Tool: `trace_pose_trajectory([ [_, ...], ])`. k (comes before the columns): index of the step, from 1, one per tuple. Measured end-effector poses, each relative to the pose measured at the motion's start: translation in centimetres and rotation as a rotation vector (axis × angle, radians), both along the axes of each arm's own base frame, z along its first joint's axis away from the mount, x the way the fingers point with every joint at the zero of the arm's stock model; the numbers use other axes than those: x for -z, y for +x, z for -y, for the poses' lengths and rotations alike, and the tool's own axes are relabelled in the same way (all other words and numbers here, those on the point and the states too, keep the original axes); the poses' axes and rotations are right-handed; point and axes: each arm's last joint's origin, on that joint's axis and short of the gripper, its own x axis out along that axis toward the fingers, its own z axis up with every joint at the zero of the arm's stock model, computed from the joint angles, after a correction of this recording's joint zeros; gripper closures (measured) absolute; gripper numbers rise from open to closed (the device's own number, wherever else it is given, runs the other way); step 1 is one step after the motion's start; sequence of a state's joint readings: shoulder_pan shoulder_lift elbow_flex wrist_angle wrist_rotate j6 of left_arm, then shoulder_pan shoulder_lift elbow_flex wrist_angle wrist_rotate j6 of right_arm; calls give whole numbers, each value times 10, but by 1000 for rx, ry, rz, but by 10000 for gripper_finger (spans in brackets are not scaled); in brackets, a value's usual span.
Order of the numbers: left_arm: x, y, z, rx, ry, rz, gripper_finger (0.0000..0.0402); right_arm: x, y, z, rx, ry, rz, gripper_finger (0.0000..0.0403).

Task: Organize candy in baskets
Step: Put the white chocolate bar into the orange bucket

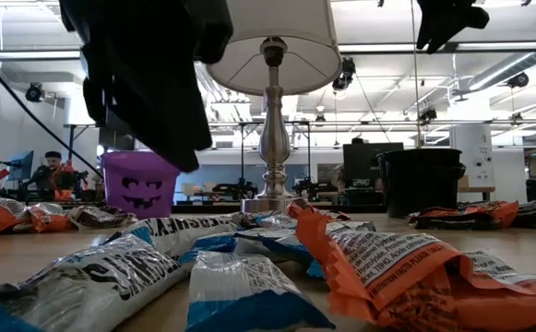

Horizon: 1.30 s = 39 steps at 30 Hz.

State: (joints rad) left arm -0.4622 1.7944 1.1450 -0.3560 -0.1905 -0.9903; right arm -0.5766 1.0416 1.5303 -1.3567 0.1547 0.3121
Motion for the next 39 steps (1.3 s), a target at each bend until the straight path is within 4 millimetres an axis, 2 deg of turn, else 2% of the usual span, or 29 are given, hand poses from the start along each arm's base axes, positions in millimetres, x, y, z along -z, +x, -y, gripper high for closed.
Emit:
trace_pose_trajectory([
  [10, 20, 4, 1, -10, -27, -62, 260, 0, 0, 0, -20, -5, -17, 259],
  [25, 22, 6, 3, 52, -58, -76, 260, 2, -2, -1, -37, 0, -45, 259],
  [39, 24, 9, -6, 28, -53, -88, 260, 2, -2, -1, -49, -6, -52, 259],
])
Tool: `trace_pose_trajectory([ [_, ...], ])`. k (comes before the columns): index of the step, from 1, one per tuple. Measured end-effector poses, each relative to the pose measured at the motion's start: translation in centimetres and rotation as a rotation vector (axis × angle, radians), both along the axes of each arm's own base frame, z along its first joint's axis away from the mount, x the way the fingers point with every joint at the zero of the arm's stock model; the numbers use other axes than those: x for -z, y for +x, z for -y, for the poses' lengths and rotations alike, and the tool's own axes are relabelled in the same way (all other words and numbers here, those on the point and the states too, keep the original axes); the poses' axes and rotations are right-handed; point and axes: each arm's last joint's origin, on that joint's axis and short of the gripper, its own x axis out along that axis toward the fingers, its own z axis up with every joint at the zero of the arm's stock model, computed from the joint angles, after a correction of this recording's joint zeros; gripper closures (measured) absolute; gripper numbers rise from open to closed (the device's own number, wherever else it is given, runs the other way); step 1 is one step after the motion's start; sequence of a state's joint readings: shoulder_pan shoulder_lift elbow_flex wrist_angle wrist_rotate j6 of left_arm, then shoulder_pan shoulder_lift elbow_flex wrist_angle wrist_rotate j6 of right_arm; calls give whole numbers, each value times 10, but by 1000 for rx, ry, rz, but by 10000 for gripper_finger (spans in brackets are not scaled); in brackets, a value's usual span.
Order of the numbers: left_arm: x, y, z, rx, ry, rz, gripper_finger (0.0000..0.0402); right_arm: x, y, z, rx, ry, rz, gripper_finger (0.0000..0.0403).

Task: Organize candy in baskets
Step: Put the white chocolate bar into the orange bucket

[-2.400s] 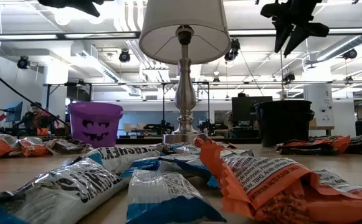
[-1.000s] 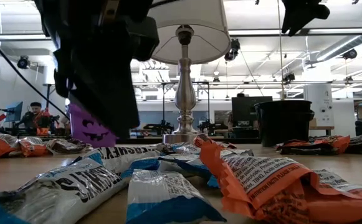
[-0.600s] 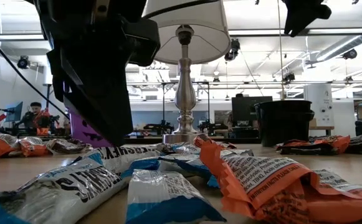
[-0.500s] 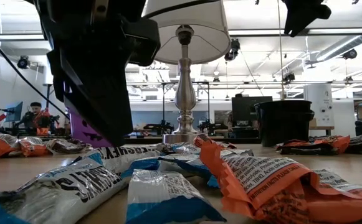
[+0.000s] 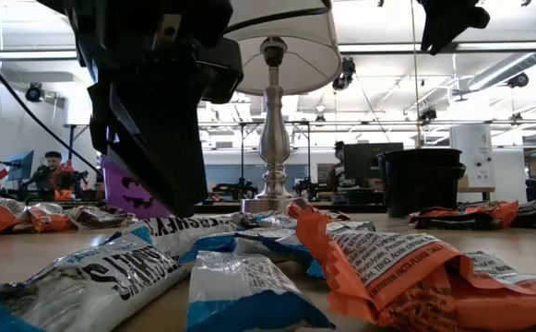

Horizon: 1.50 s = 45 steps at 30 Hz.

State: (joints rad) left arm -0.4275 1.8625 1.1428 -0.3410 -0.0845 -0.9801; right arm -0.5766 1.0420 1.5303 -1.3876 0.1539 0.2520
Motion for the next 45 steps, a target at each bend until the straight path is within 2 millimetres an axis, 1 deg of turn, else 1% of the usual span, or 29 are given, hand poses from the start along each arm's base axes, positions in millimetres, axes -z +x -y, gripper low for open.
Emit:
trace_pose_trajectory([
  [4, 11, 2, 1, 13, -27, -35, 260, 0, 0, 0, -4, -2, -2, 259],
  [7, 17, 9, 5, 32, -60, -7, 260, 0, 0, 0, -9, -4, -5, 259],
  [12, 25, 15, 7, 20, -60, -23, 260, 0, 0, 0, -15, -7, -8, 259],
  [21, 20, 17, 8, 37, -59, -15, 262, 0, -1, 0, -23, -7, -19, 259],
  [24, 23, 16, 7, 49, -54, -16, 285, 0, -1, 0, -23, -8, -19, 259],
  [26, 24, 15, 7, 47, -57, -16, 316, 0, -1, 0, -22, -9, -20, 259],
  [29, 24, 15, 7, 55, -62, -5, 376, 0, -1, 0, -29, -12, -23, 259],
  [30, 24, 16, 7, 59, -60, 0, 388, 0, -1, 0, -31, -13, -25, 259],
  [36, 24, 18, 8, 97, -69, 25, 399, 0, -1, 0, -34, -14, -26, 259],
  [45, 19, 15, 10, 123, -97, 24, 401, 0, -1, 0, -34, -14, -27, 259],
])
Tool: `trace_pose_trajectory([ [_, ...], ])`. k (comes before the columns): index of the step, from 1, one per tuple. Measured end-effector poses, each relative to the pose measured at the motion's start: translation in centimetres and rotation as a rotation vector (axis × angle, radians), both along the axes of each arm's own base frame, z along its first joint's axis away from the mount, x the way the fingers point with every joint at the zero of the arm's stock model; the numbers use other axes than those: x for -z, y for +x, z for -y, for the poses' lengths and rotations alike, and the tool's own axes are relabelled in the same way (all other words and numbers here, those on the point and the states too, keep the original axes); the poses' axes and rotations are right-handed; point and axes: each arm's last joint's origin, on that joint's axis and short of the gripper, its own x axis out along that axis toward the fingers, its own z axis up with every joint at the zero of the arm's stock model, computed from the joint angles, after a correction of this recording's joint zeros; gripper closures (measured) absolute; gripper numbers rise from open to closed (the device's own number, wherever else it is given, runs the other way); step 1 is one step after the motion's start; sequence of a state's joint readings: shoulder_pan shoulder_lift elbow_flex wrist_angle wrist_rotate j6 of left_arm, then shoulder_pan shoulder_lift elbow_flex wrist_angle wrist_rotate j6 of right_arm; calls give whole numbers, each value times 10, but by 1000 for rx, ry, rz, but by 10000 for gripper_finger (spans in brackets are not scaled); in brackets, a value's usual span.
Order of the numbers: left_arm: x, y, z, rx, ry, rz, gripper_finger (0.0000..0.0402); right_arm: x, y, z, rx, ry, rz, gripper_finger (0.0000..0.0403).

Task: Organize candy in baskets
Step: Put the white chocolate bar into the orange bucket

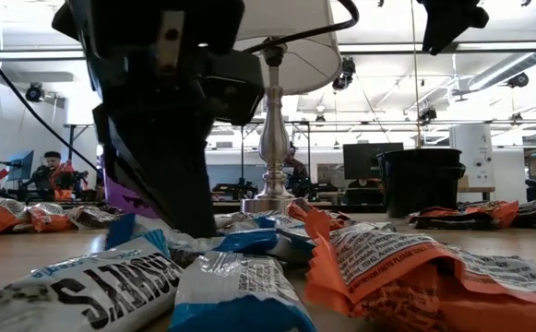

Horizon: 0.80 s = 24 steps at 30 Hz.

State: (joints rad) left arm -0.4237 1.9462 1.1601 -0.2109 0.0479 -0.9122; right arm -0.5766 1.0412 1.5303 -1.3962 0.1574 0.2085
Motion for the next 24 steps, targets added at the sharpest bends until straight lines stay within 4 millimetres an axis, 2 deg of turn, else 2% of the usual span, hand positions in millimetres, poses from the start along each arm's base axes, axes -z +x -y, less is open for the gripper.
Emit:
trace_pose_trajectory([
  [10, -30, -6, -2, 43, -17, 57, 401, 0, 0, 0, -3, -1, -2, 259],
  [14, -43, -15, -3, 50, -11, 44, 402, 0, 0, 0, -3, 0, -4, 259],
  [17, -62, -25, -4, 58, -17, 56, 402, 0, -1, 0, -3, 1, -5, 259],
  [24, -123, -55, -13, 48, -78, 163, 401, 0, -1, 0, -29, -11, -18, 259],
])
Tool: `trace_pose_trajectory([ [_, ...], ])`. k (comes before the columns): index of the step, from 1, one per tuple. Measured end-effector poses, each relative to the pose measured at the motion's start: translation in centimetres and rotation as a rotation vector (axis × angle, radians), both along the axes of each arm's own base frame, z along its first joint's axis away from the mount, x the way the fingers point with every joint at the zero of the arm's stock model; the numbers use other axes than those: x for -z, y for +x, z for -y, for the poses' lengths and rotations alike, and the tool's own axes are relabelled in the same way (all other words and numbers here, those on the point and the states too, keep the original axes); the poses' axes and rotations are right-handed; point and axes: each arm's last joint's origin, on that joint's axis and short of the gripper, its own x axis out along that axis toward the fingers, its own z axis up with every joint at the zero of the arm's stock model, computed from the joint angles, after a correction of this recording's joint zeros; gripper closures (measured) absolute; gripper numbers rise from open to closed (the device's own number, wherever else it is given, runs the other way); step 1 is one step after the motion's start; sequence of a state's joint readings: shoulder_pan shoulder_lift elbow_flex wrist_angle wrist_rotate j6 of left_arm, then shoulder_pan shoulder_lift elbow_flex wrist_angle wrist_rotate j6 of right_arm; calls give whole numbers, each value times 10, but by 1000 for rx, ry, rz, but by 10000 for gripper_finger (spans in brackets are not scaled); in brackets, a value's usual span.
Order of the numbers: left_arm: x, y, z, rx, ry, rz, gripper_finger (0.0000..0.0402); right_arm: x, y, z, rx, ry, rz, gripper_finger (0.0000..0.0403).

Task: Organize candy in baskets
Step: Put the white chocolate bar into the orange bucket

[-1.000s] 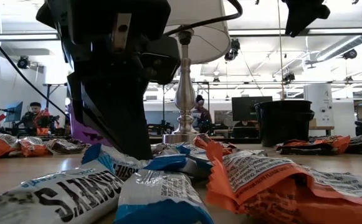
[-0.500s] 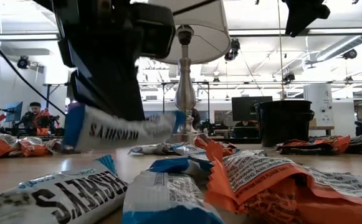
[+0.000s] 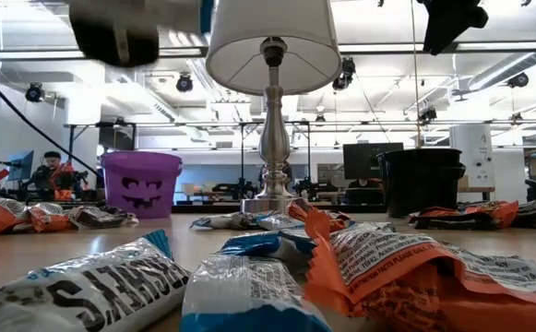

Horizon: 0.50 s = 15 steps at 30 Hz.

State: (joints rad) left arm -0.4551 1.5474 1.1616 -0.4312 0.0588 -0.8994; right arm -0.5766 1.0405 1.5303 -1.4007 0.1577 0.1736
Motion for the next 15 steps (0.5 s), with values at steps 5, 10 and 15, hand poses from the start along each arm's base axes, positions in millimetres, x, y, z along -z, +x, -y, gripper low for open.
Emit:
trace_pose_trajectory([
  [5, -27, -24, -7, -18, 14, 28, 401, 0, 0, 0, 8, 3, 3, 259],
  [10, -39, -52, -13, 14, 51, -42, 401, 0, 0, 0, 52, 23, 25, 259],
  [15, -51, -79, -15, 61, 71, -67, 401, 0, 1, 0, 124, 55, 62, 259],
])
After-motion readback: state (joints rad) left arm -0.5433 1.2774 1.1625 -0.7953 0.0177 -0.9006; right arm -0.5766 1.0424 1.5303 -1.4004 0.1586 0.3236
